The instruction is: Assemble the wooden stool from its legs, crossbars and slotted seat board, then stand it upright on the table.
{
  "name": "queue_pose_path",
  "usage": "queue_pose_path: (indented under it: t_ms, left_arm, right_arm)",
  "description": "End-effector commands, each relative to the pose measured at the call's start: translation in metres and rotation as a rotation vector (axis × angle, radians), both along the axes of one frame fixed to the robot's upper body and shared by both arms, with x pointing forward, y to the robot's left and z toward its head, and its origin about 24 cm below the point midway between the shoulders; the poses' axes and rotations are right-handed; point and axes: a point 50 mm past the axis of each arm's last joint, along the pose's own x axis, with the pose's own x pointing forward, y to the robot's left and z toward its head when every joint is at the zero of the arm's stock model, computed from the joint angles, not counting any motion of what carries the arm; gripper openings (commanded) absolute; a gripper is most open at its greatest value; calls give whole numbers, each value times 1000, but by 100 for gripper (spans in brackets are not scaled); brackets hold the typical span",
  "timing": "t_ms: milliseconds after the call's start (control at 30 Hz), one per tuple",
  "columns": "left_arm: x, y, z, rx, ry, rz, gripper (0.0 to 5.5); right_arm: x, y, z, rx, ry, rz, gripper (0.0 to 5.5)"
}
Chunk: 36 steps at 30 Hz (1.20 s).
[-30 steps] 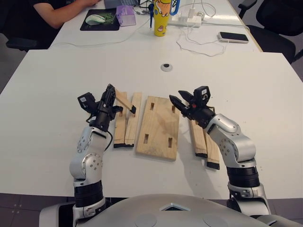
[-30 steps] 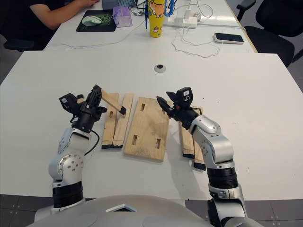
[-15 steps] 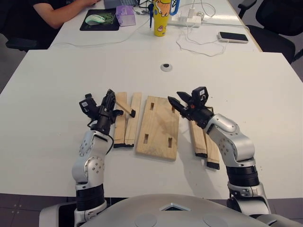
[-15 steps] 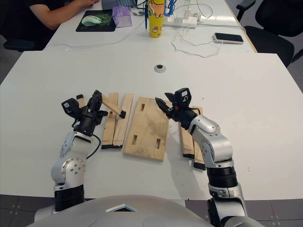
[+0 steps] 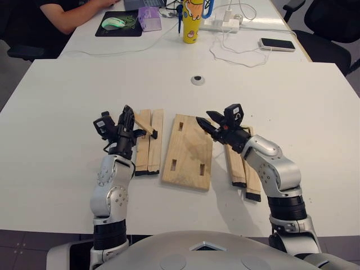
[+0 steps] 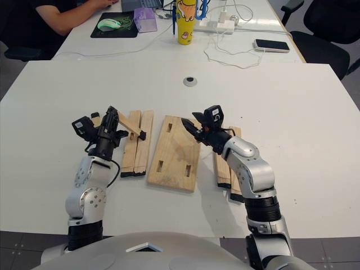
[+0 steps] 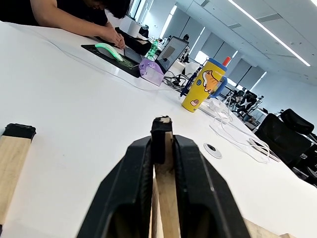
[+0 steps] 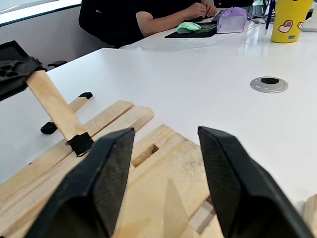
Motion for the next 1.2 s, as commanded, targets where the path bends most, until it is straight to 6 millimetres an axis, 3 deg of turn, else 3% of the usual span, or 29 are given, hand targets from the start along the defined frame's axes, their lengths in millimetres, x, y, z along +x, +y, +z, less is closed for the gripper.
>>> queue_pose_path:
  t_ms: [33, 233, 567, 800, 1200]
  left_arm:
    - [2, -10, -7, 39, 70, 36, 47]
    - [-1, -29, 1, 134, 39, -23, 47]
    - [-20, -37, -5, 449, 53, -144, 47]
    - [-31, -41, -15, 550, 63, -212, 47]
    - [-64, -27, -44, 604, 2, -256, 47]
  right_arm:
    - [-1, 6, 4, 4, -4, 28, 237]
    - [-3, 9, 2, -1, 3, 46, 237]
    - [-8, 10, 3, -75, -60, 45, 237]
    - [-17, 13, 1, -103, -86, 32, 237]
    - [-19, 12, 2, -140, -114, 33, 237]
